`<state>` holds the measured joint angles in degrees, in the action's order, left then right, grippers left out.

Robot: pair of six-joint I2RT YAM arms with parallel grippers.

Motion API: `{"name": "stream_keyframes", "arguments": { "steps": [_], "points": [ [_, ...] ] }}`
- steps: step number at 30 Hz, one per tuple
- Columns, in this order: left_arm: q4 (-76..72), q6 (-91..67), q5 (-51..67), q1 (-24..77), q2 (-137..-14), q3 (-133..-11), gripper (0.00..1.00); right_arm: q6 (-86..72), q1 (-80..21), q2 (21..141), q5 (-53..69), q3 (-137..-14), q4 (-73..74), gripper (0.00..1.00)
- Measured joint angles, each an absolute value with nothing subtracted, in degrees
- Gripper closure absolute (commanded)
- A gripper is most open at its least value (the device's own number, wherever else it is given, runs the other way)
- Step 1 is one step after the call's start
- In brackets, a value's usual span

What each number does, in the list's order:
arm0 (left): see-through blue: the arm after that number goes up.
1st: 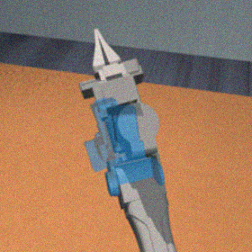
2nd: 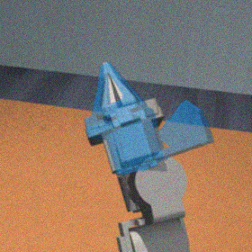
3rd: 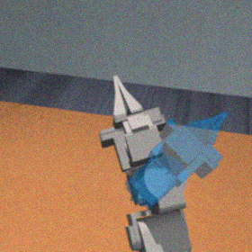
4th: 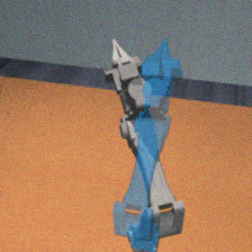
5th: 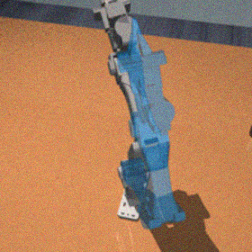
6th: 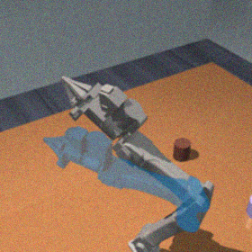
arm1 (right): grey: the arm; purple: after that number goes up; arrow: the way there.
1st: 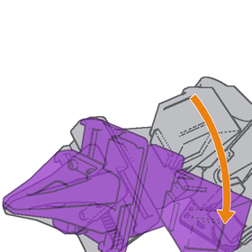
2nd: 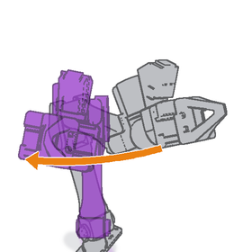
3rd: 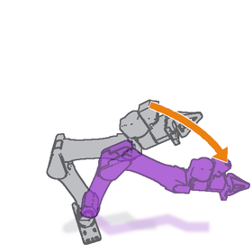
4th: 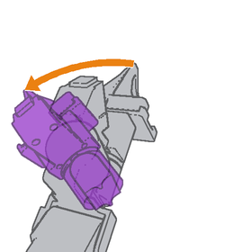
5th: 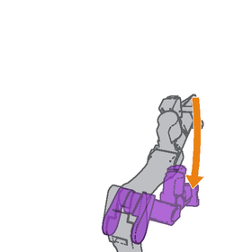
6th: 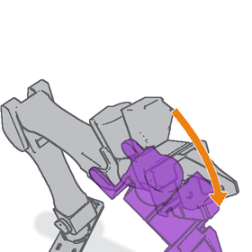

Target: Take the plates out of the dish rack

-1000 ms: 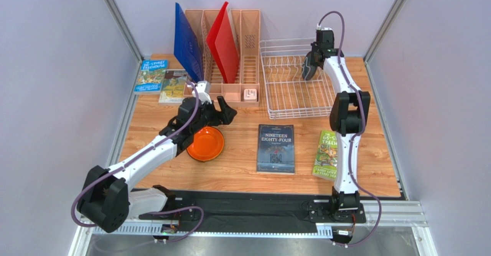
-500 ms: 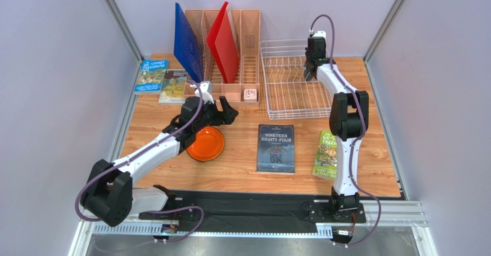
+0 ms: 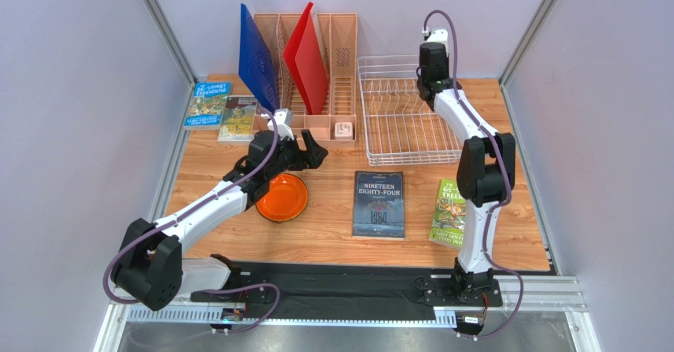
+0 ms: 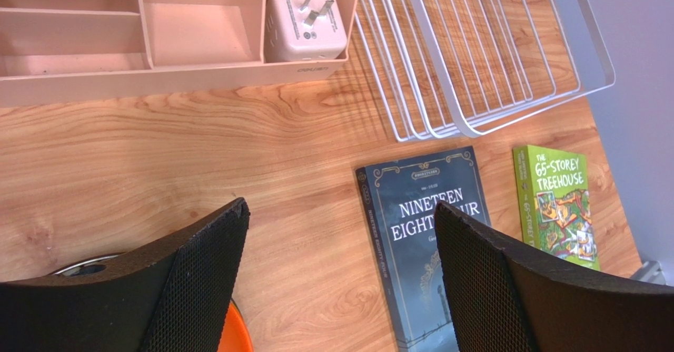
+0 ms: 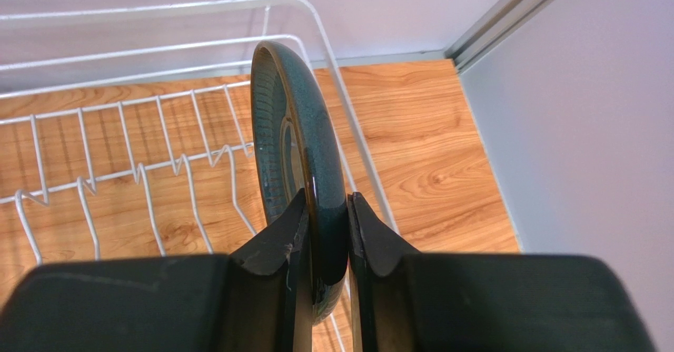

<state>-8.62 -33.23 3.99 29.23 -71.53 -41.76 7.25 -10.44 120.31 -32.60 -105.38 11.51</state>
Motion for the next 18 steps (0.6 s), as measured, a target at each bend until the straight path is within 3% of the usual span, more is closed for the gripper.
{"name": "stream_keyframes", "arguments": {
  "steps": [9, 18],
  "points": [
    [-8.4, -33.1, 4.0, 29.2, -69.1, -41.8, 0.00, 3.2, -10.5, 102.5, -32.3, -94.9, 14.2, 1.00],
    [-8.8, -33.8, 6.0, 29.2, -68.3, -41.8, 0.00, -8.7, -11.1, 78.9, -18.2, -82.3, 20.5, 1.00]
  ]
}}
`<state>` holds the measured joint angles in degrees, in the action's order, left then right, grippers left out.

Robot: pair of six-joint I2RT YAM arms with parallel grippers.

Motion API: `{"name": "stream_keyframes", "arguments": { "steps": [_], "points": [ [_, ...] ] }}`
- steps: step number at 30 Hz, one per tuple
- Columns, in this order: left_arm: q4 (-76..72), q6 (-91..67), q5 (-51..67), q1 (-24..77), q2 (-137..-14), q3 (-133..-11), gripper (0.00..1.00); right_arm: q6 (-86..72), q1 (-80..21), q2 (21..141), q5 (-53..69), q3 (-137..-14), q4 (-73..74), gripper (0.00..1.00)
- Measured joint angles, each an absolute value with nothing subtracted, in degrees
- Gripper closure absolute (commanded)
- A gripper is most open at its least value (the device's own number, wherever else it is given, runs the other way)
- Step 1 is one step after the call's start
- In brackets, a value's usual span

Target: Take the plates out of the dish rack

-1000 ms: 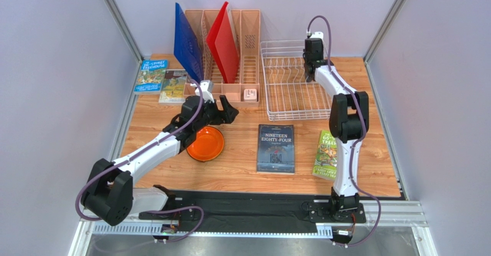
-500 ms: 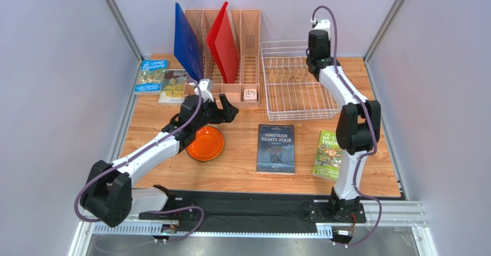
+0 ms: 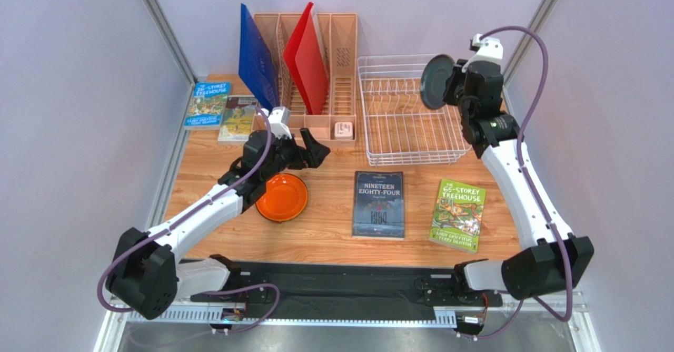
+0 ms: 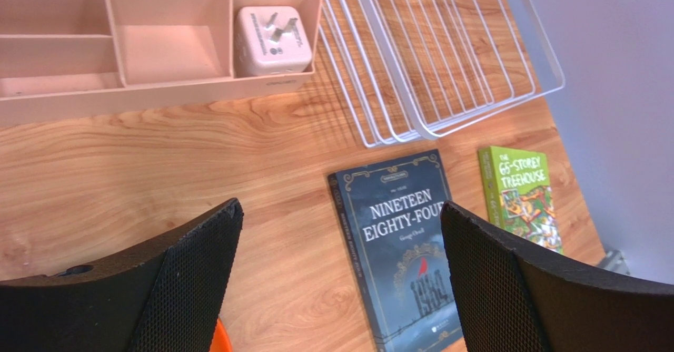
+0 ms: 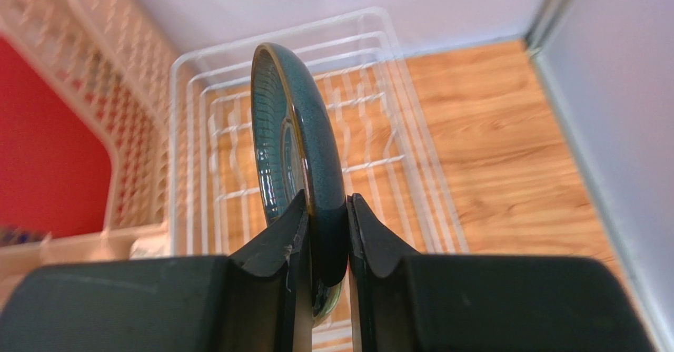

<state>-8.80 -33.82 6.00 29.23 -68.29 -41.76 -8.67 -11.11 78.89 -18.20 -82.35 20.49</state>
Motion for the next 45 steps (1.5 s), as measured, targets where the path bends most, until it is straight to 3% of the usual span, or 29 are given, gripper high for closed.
{"name": "stream_keyframes", "arguments": {
  "steps": [17, 31, 39, 42, 45],
  "points": [
    [-19.5, -38.9, 12.5, 29.2, -64.1, -37.3, 0.00, -21.6, -12.9, 69.8, 9.8, -62.3, 22.4, 1.00],
    [-39.5, -48.8, 21.7, 29.4, -87.6, -42.2, 0.05, -29.9, -13.0, 67.4, 19.3, -55.6, 14.8, 1.00],
    [-47.7, -53.8, 24.3, 31.2, -97.2, -51.5, 0.09, -34.3, -13.0, 67.1, 24.4, -53.7, 9.4, 1.00],
    [-49.6, -55.4, 25.0, 32.0, -100.3, -54.2, 0.25, -35.8, -13.0, 66.9, 26.2, -52.5, 7.3, 1.00],
    [-51.5, -57.3, 25.6, 32.6, -102.3, -54.8, 0.57, -36.9, -13.0, 66.9, 27.7, -51.8, 5.7, 1.00]
  ]
}}
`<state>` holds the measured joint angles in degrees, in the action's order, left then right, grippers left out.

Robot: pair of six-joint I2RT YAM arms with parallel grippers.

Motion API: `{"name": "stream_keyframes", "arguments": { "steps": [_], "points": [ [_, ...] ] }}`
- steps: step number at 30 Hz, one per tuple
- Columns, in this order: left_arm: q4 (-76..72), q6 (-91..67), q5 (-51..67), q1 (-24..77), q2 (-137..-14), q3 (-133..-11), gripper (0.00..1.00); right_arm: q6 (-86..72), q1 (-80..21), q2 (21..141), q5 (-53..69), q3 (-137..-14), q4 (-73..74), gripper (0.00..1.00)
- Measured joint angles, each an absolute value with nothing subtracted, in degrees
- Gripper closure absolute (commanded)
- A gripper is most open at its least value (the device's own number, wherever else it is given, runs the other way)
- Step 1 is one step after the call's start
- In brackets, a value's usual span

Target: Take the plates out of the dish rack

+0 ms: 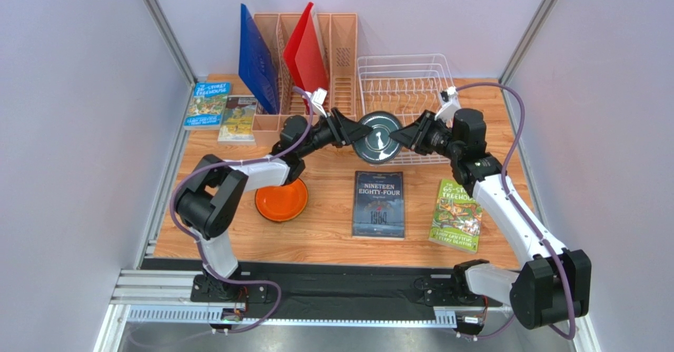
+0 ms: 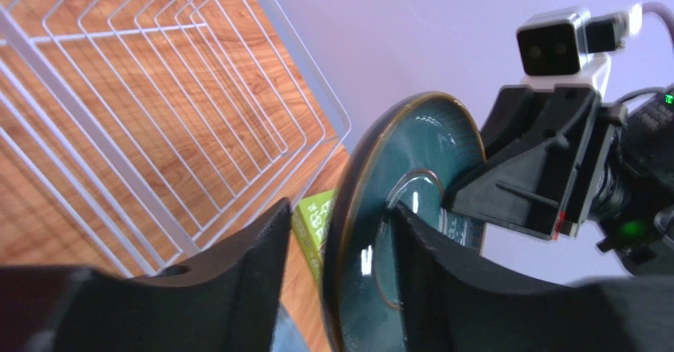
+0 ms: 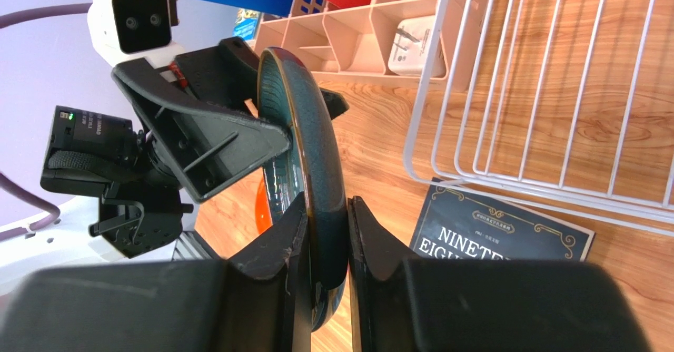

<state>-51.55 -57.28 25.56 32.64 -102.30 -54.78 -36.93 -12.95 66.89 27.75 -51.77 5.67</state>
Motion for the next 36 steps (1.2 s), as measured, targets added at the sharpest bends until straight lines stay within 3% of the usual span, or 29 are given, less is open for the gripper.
{"name": "stream_keyframes", "arguments": {
  "steps": [1, 2, 4, 5, 9, 12, 14, 16, 19, 29, 36],
  "points": [
    [-52.3, -58.0, 26.0, 32.8, -102.7, -54.9, 0.67, -37.1, -13.0, 66.9, 27.8, -51.5, 5.4, 1.00],
    [-52.8, -58.4, 26.3, 32.9, -102.8, -55.0, 0.86, -37.3, -12.9, 66.9, 27.8, -51.1, 5.3, 1.00],
    [-53.8, -59.2, 26.6, 32.9, -102.8, -55.1, 0.99, -37.9, -12.7, 67.0, 27.4, -50.5, 5.2, 1.00],
    [-54.9, -60.4, 28.0, 32.6, -102.8, -55.1, 1.00, -38.4, -12.2, 67.0, 27.7, -50.5, 5.1, 1.00],
    [-56.5, -62.7, 28.3, 32.1, -102.7, -55.2, 1.00, -38.8, -11.9, 67.4, 29.1, -50.5, 2.9, 1.00],
    [-56.7, -62.9, 28.2, 31.9, -102.6, -54.9, 1.00, -38.8, -11.9, 67.9, 29.4, -50.5, 2.5, 0.82],
    [-56.7, -62.8, 27.7, 31.9, -102.3, -53.9, 1.00, -38.8, -11.9, 68.6, 29.8, -50.5, 2.5, 0.60],
    [-56.2, -62.0, 26.9, 32.1, -101.1, -52.5, 1.00, -38.7, -12.3, 69.3, 30.0, -50.6, 3.1, 0.47],
    [-52.4, -58.5, 24.6, 32.7, -98.3, -50.1, 1.00, -38.1, -12.9, 70.2, 29.6, -51.1, 3.8, 0.38],
    [-34.2, -46.7, 15.1, 33.0, -85.0, -44.8, 1.00, -35.9, -12.9, 70.3, 25.2, -54.4, 4.1, 0.36],
    [-19.8, -41.1, 4.4, 31.8, -68.0, -40.0, 1.00, -32.3, -11.6, 70.9, 21.8, -56.9, 8.3, 0.36]
  ]
}}
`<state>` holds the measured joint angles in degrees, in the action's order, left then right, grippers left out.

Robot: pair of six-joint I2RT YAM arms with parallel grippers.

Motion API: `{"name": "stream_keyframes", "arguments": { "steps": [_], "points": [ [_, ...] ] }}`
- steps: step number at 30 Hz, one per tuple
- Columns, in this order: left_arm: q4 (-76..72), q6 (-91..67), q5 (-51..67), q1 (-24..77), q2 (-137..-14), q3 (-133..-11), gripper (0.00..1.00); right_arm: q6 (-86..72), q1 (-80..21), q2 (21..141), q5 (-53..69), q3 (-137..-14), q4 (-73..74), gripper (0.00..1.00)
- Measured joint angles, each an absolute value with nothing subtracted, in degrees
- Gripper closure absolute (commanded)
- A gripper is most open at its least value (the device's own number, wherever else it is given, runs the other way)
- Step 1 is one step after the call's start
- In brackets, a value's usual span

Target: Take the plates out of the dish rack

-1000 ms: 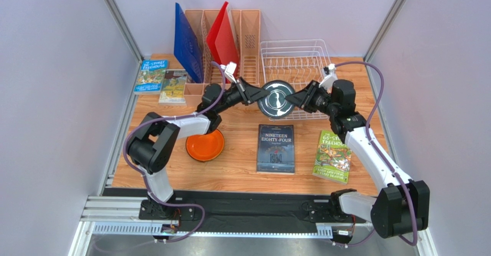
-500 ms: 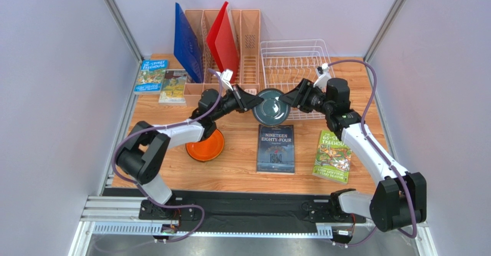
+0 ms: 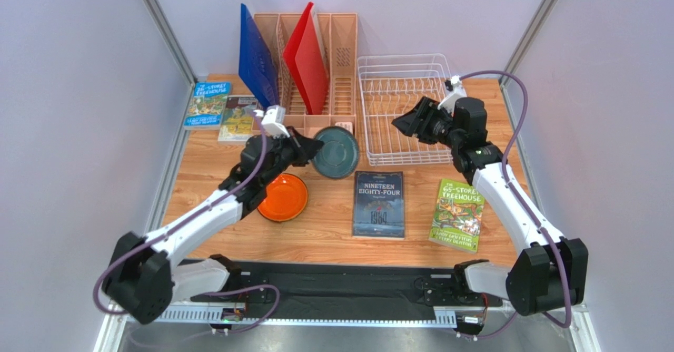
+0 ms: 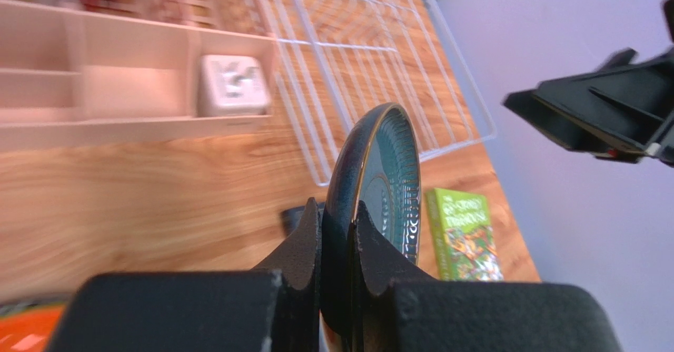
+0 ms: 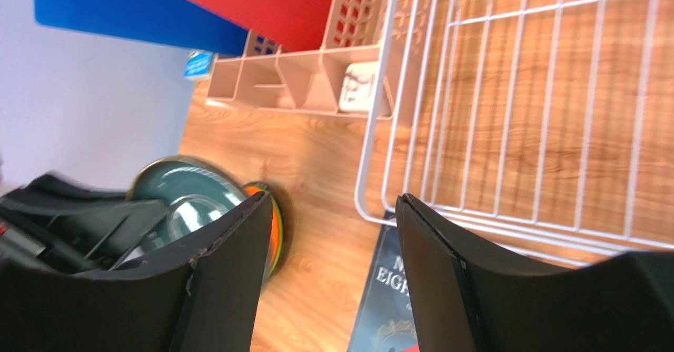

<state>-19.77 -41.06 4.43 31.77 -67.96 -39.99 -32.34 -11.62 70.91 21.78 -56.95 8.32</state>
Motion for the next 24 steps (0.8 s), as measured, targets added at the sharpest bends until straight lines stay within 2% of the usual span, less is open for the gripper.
{"name": "stream_keyframes", "arguments": {
  "steps": [6, 12, 24],
  "points": [
    [-5.4, -39.0, -7.2, 29.9, -49.3, -32.4, 1.00, -28.4, -9.1, 72.6, 17.4, -60.9, 12.2, 0.36],
    [6.0, -38.2, -16.0, 29.9, -37.6, -26.3, 1.00, -25.5, -8.1, 75.2, 13.8, -65.8, 15.3, 0.36],
    [12.7, -39.7, -24.0, 29.9, -32.4, -19.5, 1.00, -24.8, -7.9, 75.4, 13.1, -66.2, 17.1, 0.36]
  ]
}}
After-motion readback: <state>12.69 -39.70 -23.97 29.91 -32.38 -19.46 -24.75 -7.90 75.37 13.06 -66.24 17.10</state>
